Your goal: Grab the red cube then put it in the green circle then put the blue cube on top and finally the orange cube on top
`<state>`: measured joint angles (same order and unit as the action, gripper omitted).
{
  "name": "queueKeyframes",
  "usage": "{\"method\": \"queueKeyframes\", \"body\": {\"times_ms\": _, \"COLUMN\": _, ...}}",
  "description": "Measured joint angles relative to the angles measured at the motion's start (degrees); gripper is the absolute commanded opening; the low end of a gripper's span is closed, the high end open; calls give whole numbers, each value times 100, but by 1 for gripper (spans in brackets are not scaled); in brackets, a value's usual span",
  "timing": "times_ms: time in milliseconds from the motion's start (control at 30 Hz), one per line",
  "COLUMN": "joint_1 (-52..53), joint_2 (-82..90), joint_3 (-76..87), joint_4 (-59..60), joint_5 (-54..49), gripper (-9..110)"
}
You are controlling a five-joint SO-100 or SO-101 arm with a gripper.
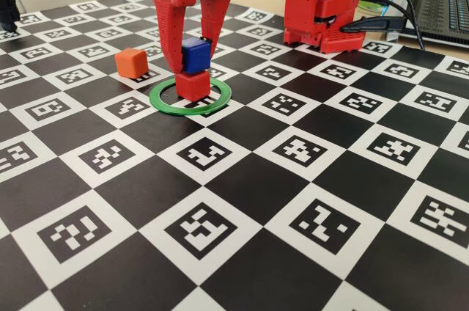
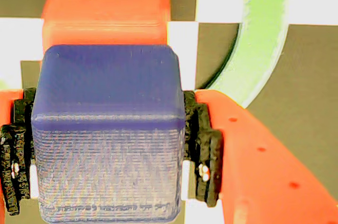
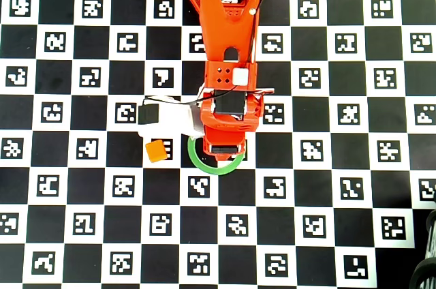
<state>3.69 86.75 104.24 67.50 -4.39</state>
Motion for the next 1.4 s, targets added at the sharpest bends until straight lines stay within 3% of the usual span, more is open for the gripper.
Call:
{"method": "queueKeyframes", "body": {"times_ms": 367, "joint_1": 0, "joint_2": 0, "joint_3": 79, "joint_4": -105, "joint_5": -44, "gripper": 16}}
{"method": "queueKeyframes", "body": {"times_ms": 600, "joint_1": 0, "joint_2": 0, "joint_3": 79, "joint_4": -105, "joint_5": -53, "gripper": 40}}
{"method": "queueKeyframes", "body": {"times_ms": 800, "joint_1": 44, "joint_2": 0, "joint_3": 79, "joint_4": -88, "joint_5": 62, "gripper": 46}}
{"method": "queueKeyframes", "body": {"times_ms": 1400, "joint_1": 817, "joint_2": 0, "joint_3": -1705, "joint_4": 1863, "joint_5": -387, "gripper": 53}}
